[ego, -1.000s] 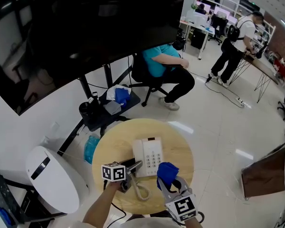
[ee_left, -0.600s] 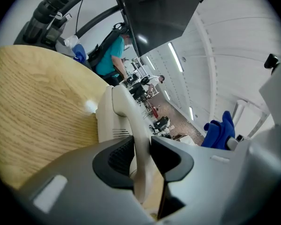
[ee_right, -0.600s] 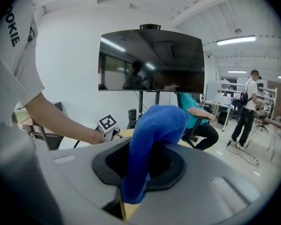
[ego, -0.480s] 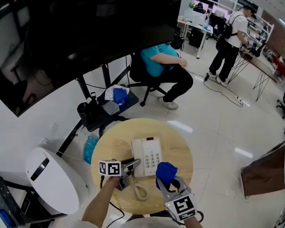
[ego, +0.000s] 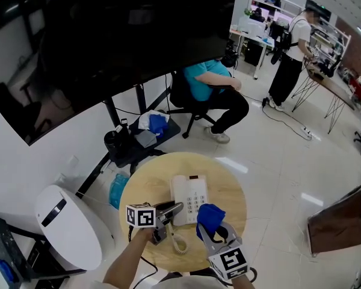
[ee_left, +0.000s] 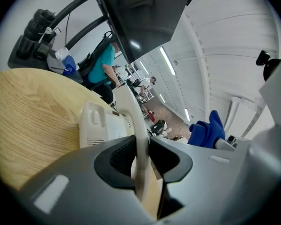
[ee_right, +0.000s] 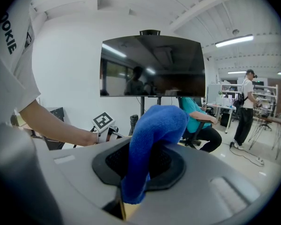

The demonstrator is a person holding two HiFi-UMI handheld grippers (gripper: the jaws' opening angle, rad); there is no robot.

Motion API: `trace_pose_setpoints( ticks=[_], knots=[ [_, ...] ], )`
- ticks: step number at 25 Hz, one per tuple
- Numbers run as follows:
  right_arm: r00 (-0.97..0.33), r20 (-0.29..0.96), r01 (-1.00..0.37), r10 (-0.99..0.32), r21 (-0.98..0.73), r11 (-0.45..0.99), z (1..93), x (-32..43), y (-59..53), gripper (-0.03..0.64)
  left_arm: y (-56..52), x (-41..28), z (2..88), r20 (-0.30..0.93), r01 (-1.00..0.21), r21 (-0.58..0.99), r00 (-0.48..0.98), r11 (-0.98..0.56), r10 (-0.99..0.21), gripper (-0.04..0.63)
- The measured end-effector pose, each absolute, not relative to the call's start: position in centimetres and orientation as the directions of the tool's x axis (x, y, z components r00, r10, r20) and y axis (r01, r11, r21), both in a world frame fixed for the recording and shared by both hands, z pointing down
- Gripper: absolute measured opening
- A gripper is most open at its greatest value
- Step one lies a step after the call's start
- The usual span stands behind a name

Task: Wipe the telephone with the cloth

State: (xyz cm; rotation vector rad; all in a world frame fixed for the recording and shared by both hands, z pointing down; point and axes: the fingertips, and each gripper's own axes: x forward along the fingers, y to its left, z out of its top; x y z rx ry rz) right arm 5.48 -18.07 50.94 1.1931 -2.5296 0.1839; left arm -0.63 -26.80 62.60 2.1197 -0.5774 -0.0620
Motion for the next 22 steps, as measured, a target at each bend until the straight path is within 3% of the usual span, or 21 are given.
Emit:
trace_pose_setpoints(
  ticks=[15, 22],
  knots=[
    [-0.62, 0.253, -0.748, -0.743, 0.095, 0.657, 46.0, 3.5, -18.2, 0.06, -22.4, 0.3, 50.6, 0.003, -0.294, 0.705, 0.911, -0.645, -0.412, 0.084],
    [-0.647, 0.131, -0.733, -0.751, 0.165, 0.66, 39.6, 1.9, -18.4, 0.06, -19.4, 0.4, 47.2, -0.043, -0.259, 0.662, 0.924, -0.703, -0.381, 0.083]
  ],
)
